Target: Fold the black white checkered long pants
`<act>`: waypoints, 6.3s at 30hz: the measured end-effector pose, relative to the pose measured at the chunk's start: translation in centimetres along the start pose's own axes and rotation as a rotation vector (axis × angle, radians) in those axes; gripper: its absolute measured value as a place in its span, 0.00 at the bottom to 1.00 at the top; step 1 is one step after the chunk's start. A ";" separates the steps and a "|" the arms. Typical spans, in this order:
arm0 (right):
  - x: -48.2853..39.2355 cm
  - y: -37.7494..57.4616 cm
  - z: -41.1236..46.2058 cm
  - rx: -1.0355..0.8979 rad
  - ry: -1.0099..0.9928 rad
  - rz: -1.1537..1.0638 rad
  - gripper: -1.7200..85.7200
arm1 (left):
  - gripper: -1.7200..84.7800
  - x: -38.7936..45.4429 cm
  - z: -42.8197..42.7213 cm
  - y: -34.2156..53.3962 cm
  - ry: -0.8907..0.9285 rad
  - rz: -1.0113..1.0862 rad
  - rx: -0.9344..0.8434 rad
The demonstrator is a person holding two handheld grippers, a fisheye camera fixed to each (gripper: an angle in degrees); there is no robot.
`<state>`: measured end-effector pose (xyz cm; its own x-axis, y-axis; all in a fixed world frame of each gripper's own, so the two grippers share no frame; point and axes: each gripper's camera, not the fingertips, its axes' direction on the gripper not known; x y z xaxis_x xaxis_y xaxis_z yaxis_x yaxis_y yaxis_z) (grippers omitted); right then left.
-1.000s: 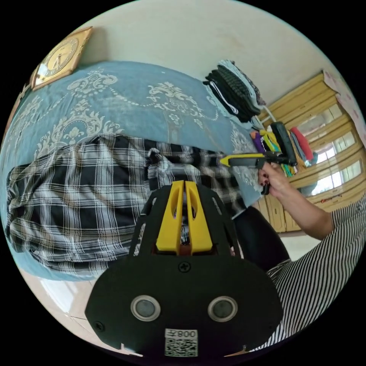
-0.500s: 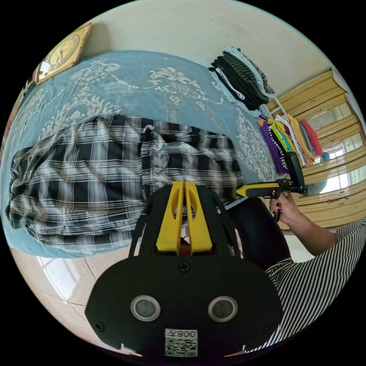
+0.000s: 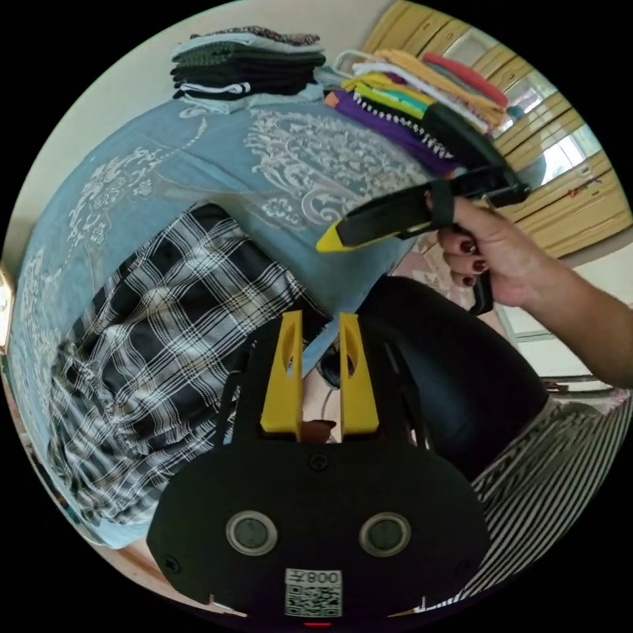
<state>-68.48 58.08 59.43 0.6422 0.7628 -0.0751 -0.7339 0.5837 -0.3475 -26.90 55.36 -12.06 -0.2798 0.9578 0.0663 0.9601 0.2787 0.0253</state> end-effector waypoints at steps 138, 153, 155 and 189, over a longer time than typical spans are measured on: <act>-39.2 -3.9 32.0 -0.384 -0.046 -0.123 0.05 | 0.08 -16.2 54.9 39.7 0.531 -0.829 0.388; -32.7 3.0 32.0 -0.402 -0.238 -0.014 0.11 | 0.03 -14.4 55.3 30.7 0.688 -0.843 0.440; -31.6 3.8 31.6 -0.387 -0.283 0.014 0.11 | 0.04 -13.6 54.8 30.2 0.635 -0.857 0.423; -24.2 12.8 27.8 -0.325 -0.459 0.156 0.14 | 0.02 -6.0 56.2 23.0 0.787 -0.926 0.502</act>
<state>-99.60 54.83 82.76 0.3175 0.9177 0.2388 -0.6601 0.3947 -0.6392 -2.87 60.01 -67.94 -0.5958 0.1490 0.7892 0.2620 0.9649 0.0156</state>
